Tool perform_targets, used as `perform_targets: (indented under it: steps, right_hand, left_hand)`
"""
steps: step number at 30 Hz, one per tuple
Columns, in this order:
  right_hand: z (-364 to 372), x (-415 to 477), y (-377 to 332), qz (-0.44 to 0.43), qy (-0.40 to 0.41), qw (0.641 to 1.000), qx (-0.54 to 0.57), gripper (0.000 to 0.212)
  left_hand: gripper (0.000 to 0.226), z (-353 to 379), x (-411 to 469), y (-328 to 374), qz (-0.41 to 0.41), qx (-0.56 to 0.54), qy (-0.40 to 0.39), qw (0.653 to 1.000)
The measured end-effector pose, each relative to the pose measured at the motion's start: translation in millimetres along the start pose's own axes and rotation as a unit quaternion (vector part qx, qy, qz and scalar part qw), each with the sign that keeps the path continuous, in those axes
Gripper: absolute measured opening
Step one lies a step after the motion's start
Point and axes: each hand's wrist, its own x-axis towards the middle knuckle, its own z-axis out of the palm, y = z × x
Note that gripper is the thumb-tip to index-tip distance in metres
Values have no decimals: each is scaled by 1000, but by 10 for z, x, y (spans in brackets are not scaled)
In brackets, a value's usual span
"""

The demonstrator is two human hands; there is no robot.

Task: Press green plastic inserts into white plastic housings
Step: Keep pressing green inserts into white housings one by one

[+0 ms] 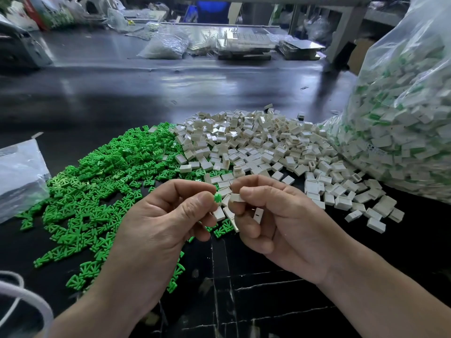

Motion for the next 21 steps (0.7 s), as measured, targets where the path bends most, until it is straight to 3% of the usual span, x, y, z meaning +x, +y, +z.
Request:
perform_targets:
  steps: [4,7,13,21]
  right_hand:
    - [-22,4,-5,16,9,1000,-9,22]
    - [-16,-8,9,16,-7,997,-71,7]
    - [31,-66,31,11,-62,978,-199,12]
    - [-46,-29,64,-18,36,978,-205,4]
  left_hand:
    - [35,-1,3,-24,8,-7,-2,1000]
    - [29,-7,-5,-16,38,5,-10,999]
    - [9,99,-73,49,146,152,-72,975]
    - [10,86,-78,43,138,193,-6,972]
